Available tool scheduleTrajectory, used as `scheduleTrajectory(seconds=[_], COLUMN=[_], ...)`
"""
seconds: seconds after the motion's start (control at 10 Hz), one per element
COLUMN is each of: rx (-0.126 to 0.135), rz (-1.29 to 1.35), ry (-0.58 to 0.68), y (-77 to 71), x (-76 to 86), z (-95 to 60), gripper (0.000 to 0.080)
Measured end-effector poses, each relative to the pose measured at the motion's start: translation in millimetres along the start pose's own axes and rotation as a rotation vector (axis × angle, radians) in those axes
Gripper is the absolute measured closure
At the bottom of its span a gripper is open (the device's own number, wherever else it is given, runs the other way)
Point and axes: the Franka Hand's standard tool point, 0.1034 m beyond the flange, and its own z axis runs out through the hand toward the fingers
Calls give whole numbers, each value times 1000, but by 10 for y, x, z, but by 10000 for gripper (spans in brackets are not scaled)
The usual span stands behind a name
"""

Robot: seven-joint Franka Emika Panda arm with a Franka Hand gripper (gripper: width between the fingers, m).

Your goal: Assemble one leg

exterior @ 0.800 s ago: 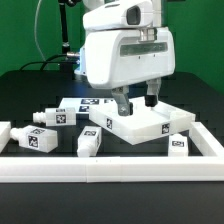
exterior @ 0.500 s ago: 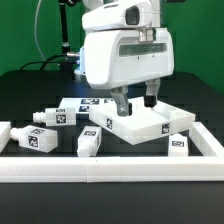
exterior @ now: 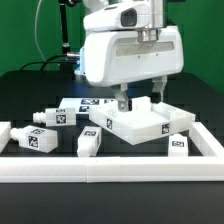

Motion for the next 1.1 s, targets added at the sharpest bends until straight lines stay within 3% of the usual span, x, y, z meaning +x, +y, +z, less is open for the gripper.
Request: scheduleTrajectory(seconds=[0.1,0.2,0.4,0.6,0.7,0.9,1.1], rx=[12,21,18,19,16,21,25], rz=[63,82,61,59,84,62,51], ry=[-16,-30,-28,-30,-24,-35,-42], y=[-248,-391,-305,-320,-428,-836,-1027], x=[-12,-27,-39,-42,-93,-409,-610], z=[-31,-41,-24,-17,1,57,77], gripper=[150,150,150,150,150,150,150])
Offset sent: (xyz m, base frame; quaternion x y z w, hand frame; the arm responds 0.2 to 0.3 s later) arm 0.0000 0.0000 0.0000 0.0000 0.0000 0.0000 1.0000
